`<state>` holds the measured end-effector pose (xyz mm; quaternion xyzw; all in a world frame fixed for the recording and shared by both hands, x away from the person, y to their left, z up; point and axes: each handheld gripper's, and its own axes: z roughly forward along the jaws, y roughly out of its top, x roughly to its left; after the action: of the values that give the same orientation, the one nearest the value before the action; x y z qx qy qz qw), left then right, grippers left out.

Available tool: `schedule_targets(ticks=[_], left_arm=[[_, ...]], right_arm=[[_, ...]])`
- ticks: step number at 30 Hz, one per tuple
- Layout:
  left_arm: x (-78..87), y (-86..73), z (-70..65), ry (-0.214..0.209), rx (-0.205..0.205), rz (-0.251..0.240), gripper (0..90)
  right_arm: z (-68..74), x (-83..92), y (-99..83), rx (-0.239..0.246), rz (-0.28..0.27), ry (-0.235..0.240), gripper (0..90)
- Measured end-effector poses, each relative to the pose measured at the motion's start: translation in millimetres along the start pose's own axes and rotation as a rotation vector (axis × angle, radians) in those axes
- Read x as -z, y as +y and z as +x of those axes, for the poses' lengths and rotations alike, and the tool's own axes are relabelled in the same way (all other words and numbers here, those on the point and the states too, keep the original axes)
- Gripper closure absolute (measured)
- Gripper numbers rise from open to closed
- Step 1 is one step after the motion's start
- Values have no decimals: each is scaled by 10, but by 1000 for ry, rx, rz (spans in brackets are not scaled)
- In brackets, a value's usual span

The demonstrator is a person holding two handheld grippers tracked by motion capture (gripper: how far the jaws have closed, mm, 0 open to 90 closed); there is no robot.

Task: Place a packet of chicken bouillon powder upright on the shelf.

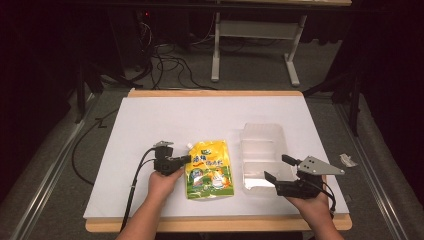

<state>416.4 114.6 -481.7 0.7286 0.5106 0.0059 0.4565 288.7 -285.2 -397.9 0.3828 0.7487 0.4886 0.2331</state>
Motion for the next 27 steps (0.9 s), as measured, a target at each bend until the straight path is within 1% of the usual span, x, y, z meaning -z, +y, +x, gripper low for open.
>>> schedule_targets(ticks=[4,6,8,9,10,11,12,16,17,18,19,22,25,27], left_arm=[[39,-7,-100,45,-53,-32,900],[65,-14,-176,71,-93,-60,900],[93,-22,-255,112,-135,-78,900],[105,-29,-304,134,-148,-95,900],[127,-35,-349,156,-168,-101,900],[145,-47,-409,186,-188,-120,900],[161,-56,-452,206,-206,-128,900],[186,-84,-558,258,-240,-157,900],[195,-98,-592,274,-257,-167,900],[195,-98,-592,274,-257,-167,900],[227,-125,-659,300,-299,-191,900],[318,-180,-777,327,-379,-248,900],[435,-234,-905,335,-429,-306,900],[510,-264,-986,333,-465,-332,900]], right_arm=[[-6,6,-1,-1,0,-2,161],[-2,13,-1,-3,-1,-2,162],[6,14,-1,-7,-2,-4,162],[8,12,2,-4,-3,-6,162],[15,11,5,-9,-1,-9,162],[20,9,7,-8,-3,-6,161],[30,8,9,-7,-1,-10,161],[45,-1,18,7,-1,-11,160],[48,-3,20,2,0,-11,159],[48,-3,20,2,0,-11,159],[64,1,26,-6,-2,-9,157],[98,15,42,19,-8,-3,154],[146,28,72,5,-18,19,151],[191,9,101,-10,-21,38,142]])
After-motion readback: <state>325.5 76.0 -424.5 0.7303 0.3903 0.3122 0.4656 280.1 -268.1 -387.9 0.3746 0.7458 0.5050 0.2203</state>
